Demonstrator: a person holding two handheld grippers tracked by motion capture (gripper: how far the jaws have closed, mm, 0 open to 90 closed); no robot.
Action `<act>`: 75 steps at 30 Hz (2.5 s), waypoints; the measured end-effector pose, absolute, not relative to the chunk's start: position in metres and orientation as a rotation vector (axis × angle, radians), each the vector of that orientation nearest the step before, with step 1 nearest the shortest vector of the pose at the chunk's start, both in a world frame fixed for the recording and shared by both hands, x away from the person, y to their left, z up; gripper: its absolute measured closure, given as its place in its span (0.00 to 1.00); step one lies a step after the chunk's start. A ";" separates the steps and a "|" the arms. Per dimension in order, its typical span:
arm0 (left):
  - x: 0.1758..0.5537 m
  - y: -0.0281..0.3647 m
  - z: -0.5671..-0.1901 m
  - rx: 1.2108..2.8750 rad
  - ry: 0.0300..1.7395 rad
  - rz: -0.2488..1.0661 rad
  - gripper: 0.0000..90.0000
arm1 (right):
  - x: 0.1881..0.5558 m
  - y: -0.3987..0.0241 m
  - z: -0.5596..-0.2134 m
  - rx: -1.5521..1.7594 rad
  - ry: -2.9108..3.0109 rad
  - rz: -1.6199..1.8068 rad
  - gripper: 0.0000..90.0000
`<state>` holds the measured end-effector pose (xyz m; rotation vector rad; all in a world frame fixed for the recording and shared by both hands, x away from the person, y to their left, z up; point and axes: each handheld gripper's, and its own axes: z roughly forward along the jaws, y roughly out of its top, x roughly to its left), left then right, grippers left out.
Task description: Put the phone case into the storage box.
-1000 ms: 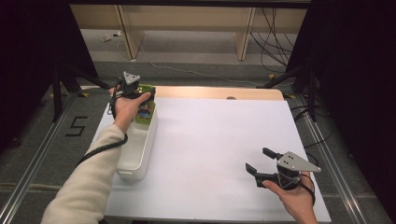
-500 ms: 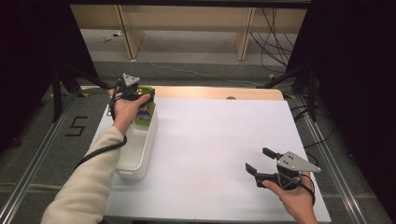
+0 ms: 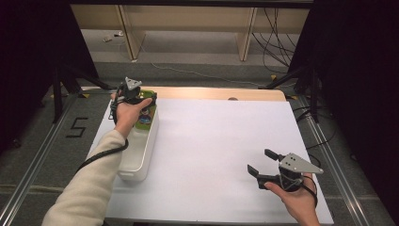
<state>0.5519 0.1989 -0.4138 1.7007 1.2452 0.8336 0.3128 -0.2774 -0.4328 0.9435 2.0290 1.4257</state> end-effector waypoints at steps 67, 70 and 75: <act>0.545 0.197 -0.426 1.733 1.265 0.819 0.17 | 0.313 -0.277 -0.434 0.943 2.036 1.423 0.18; 0.544 0.197 -0.426 1.730 1.268 0.818 0.17 | 0.313 -0.277 -0.433 0.944 2.036 1.422 0.18; 0.545 0.198 -0.426 1.729 1.276 0.807 0.17 | 0.313 -0.277 -0.433 0.943 2.037 1.422 0.18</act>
